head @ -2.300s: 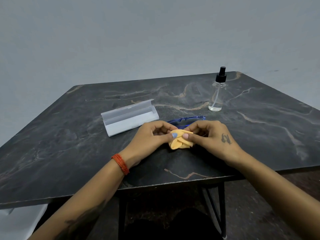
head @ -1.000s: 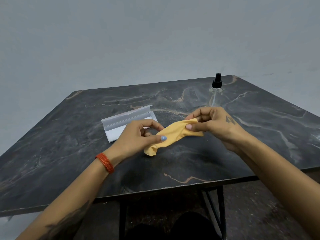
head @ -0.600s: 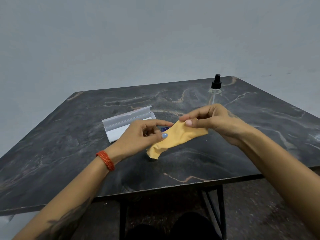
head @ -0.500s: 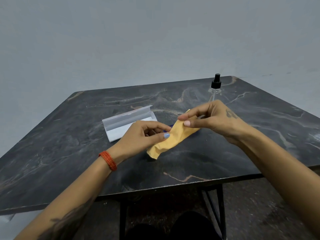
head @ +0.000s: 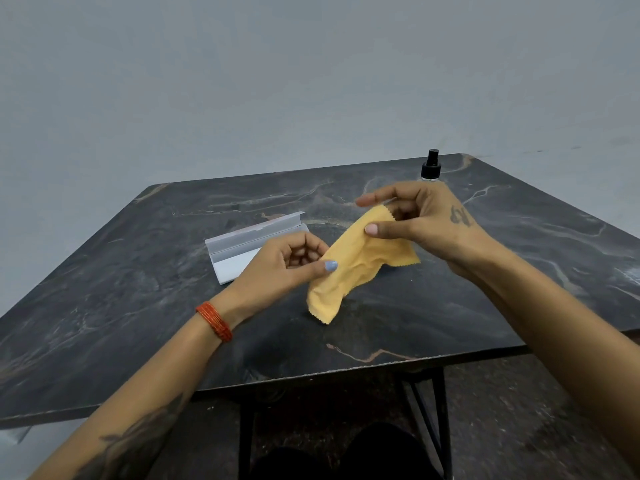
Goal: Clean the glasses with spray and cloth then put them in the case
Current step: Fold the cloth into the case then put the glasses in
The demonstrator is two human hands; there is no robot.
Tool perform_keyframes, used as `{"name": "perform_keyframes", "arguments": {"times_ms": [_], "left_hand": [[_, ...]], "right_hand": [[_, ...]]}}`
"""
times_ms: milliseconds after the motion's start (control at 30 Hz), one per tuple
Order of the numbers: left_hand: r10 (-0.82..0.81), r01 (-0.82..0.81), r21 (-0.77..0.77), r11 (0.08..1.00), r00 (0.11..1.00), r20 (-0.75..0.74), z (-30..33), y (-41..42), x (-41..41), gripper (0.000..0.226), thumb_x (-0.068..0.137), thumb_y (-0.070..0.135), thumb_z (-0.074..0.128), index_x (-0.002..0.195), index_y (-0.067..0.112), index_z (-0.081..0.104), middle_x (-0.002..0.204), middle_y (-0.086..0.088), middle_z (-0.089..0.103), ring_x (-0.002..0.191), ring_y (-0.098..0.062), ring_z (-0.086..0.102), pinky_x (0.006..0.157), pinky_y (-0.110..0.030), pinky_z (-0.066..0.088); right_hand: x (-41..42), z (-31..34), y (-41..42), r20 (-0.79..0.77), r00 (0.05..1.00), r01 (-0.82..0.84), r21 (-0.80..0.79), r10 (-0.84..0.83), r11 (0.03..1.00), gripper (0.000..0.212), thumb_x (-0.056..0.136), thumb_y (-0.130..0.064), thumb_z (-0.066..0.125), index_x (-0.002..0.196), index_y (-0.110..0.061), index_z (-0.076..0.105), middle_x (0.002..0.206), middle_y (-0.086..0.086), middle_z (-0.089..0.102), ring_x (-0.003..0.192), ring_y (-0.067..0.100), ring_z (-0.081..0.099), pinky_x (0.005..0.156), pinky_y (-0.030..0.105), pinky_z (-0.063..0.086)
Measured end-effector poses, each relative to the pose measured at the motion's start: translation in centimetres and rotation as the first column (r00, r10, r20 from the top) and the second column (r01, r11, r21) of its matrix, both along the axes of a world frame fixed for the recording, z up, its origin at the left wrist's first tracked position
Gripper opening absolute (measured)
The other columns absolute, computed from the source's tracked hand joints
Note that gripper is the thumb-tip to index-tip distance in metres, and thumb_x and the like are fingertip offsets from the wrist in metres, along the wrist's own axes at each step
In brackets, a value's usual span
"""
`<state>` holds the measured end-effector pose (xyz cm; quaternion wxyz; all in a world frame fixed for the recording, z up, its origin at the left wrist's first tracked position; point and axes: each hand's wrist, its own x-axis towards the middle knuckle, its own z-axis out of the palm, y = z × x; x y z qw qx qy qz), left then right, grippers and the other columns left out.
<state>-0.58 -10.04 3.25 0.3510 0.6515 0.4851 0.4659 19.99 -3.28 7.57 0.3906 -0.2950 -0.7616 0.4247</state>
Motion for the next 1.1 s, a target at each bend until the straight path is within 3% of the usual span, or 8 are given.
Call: {"name": "perform_keyframes", "arguments": {"times_ms": [167,267,367,467,567,667,800,1100], "left_hand": [[0.063,-0.063,0.010,0.998,0.953,-0.296,0.4,0.1,-1.9,0.013,0.076,0.019,0.074,0.086,0.012,0.070,0.082,-0.001,0.066,0.071,-0.011,0.055,0.070,-0.025,0.045],[0.261,-0.143,0.288,0.947,0.864,-0.430,0.9,0.6,-2.9,0.018,0.075,0.027,0.069,0.084,0.012,0.071,0.084,0.000,0.064,0.074,-0.012,0.058,0.067,-0.019,0.048],[0.478,-0.101,0.617,0.781,0.732,-0.485,0.9,0.7,-3.0,0.010,0.077,0.013,0.065,0.085,0.010,0.070,0.085,-0.003,0.060,0.075,-0.013,0.054,0.068,-0.019,0.046],[0.522,0.056,0.728,0.684,0.658,-0.542,-0.3,-0.4,-2.7,0.013,0.081,0.003,0.057,0.086,0.006,0.069,0.087,-0.007,0.061,0.079,-0.016,0.051,0.072,-0.021,0.041],[0.417,0.212,0.664,0.717,0.633,-0.653,-2.6,-1.9,-2.5,0.018,0.082,0.003,0.052,0.089,0.009,0.067,0.090,-0.005,0.061,0.080,-0.017,0.052,0.070,-0.026,0.043],[0.282,0.273,0.542,0.795,0.625,-0.728,-4.3,-3.0,-2.5,0.020,0.086,0.012,0.051,0.089,0.011,0.070,0.087,-0.003,0.066,0.078,-0.014,0.056,0.068,-0.026,0.046],[0.193,0.200,0.467,0.862,0.721,-0.666,-4.0,-3.7,-2.6,0.015,0.083,0.025,0.060,0.087,0.018,0.073,0.084,0.007,0.068,0.076,-0.006,0.062,0.067,-0.025,0.050],[0.172,-0.155,0.078,0.985,0.922,-0.346,-3.2,-2.7,-2.3,0.015,0.070,0.026,0.079,0.083,0.029,0.072,0.070,0.009,0.068,0.059,-0.003,0.051,0.058,-0.011,0.038]], "right_hand": [[0.2,-0.7,1.4,0.005,0.996,0.085,-0.036,-0.085,0.996,0.033,0.073,-0.006,0.077,0.103,-0.019,0.070,0.076,0.007,0.072,0.077,0.012,0.067,0.079,0.024,0.052],[0.3,-1.3,2.0,-0.013,0.992,0.128,-0.030,-0.128,0.991,0.022,0.072,-0.007,0.077,0.091,-0.018,0.072,0.075,0.003,0.072,0.078,0.016,0.067,0.076,0.024,0.054],[0.6,-2.0,2.1,-0.056,0.992,0.118,0.014,-0.117,0.993,0.018,0.073,-0.003,0.076,0.084,-0.016,0.071,0.076,-0.003,0.073,0.078,0.017,0.068,0.076,0.029,0.055],[1.5,-2.9,1.6,-0.019,1.000,0.024,0.092,-0.022,0.996,0.017,0.072,0.005,0.072,0.081,-0.010,0.072,0.084,0.006,0.073,0.085,0.023,0.069,0.079,0.033,0.056],[3.0,-4.0,0.6,0.143,0.985,-0.114,0.126,0.096,0.985,0.014,0.071,0.004,0.073,0.078,-0.009,0.074,0.086,0.006,0.073,0.086,0.014,0.070,0.079,0.023,0.054],[4.0,-5.5,0.1,0.306,0.942,-0.177,0.105,0.137,0.979,0.018,0.070,-0.002,0.077,0.077,-0.018,0.075,0.083,0.002,0.074,0.085,0.015,0.070,0.084,0.033,0.054],[4.5,-6.1,-0.2,0.346,0.929,-0.156,0.039,0.134,0.987,0.011,0.072,-0.011,0.079,0.078,-0.020,0.077,0.078,0.005,0.073,0.081,0.026,0.067,0.086,0.044,0.050],[3.9,-6.6,0.2,0.307,0.952,-0.010,0.039,-0.002,0.999,0.006,0.076,-0.012,0.075,0.081,-0.014,0.072,0.072,0.007,0.070,0.063,0.006,0.059,0.062,0.016,0.041]]}}
